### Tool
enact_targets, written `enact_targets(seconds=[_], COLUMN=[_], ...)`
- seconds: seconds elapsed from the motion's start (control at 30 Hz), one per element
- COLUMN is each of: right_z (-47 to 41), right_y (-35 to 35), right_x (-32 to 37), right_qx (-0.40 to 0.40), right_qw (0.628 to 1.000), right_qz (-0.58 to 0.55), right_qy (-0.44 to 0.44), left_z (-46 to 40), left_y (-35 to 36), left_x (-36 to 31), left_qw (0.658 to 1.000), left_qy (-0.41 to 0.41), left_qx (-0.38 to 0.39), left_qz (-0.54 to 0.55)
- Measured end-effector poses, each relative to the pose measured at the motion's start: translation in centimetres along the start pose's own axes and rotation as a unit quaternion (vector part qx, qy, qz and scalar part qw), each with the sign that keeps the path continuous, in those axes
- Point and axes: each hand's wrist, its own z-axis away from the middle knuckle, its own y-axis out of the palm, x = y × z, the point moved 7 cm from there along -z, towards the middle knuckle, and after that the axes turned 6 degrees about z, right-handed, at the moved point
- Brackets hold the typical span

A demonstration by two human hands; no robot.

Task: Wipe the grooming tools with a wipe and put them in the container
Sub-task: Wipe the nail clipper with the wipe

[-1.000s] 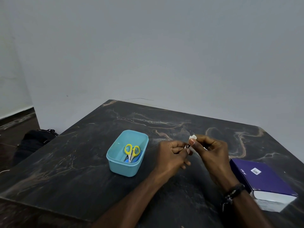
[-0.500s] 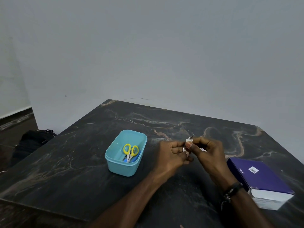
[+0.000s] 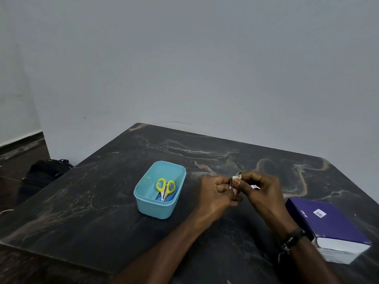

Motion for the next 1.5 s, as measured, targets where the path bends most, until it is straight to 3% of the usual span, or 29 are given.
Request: enact_targets(seconds=[0.13,0.4,0.6,0.9,1.2,1.5], right_z=[0.0,0.1,0.0,-0.1,1.0,1.6], right_y=[-0.8,0.7,-0.5,-0.7,1.3,2.2], right_x=[-0.1,0.4,-0.1,-0.6,-1.5,0.4], right_qx=[-0.062,0.041,-0.036,-0.015,0.091,0.165], right_qw=[0.996,0.999,0.999,0.994,0.961,0.960], right_qz=[-0.053,-0.001,-0.038,-0.081,-0.145,-0.139], right_qy=[0.018,-0.013,0.014,0.073,0.216,0.178], left_z=[0.1,0.2,0.5,0.2,0.2,0.0], left_y=[0.1,-0.3,0.0,-1.0,-1.9,-1.7], left_x=[0.1,-0.6,-0.3,-0.8,-2.0,-1.8], left_qw=[1.000,1.000,0.999,0.997,0.984,0.987], left_qy=[-0.020,-0.006,-0.035,-0.003,0.049,0.042], left_qx=[0.001,-0.011,-0.009,-0.077,-0.117,-0.097], left_qz=[-0.001,0.016,-0.009,0.008,0.124,0.119])
